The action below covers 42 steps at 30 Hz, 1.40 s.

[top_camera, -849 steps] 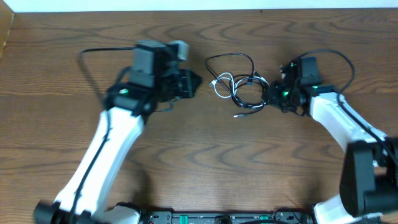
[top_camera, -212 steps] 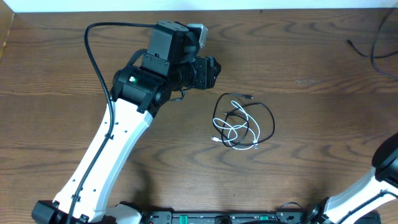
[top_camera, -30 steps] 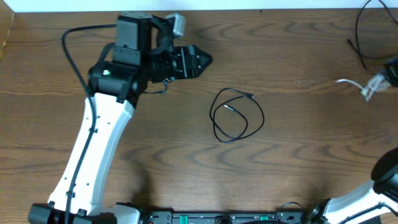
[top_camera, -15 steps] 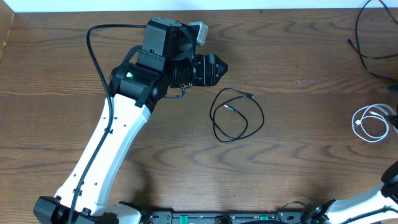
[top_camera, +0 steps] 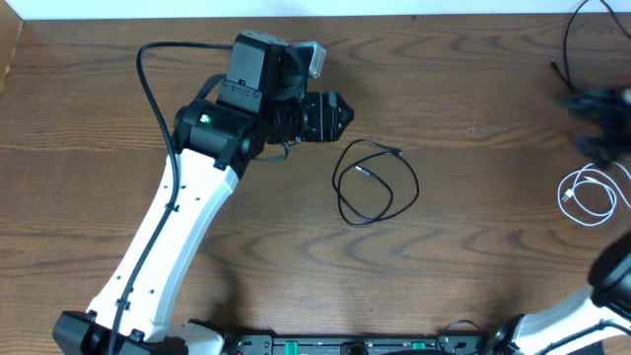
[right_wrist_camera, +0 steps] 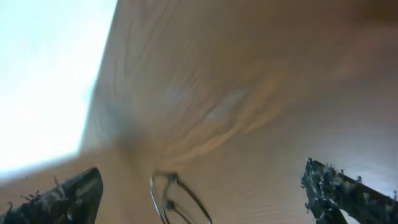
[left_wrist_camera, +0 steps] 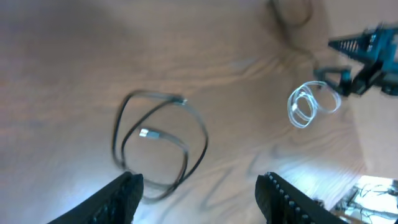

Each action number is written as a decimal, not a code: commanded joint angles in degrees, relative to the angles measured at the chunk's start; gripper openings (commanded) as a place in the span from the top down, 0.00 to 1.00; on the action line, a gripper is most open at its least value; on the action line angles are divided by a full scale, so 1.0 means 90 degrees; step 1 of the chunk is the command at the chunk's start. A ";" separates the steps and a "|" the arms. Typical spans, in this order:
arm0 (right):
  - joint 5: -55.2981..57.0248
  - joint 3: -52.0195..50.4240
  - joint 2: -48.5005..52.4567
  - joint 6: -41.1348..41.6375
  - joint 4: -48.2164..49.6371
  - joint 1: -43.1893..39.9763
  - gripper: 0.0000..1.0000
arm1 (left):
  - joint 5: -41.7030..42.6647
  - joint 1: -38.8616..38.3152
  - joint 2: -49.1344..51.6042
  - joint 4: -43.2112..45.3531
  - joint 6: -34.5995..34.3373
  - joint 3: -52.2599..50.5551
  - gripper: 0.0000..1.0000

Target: Untangle cables

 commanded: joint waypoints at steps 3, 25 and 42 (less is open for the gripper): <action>0.1411 0.0015 -0.0078 -0.0534 -0.0061 0.1598 0.01 | -0.0692 -0.0010 0.0406 -0.0750 0.0129 -0.0017 0.37; 0.2329 0.0010 -0.0078 0.0372 -0.0206 0.2543 0.01 | -0.2064 -0.0680 0.3555 0.0294 -0.0639 -0.0432 0.42; 0.2392 0.0010 -0.0078 0.0107 -0.0223 0.2545 0.01 | -0.2824 -0.1265 0.3713 0.0828 -0.0544 -0.0974 0.42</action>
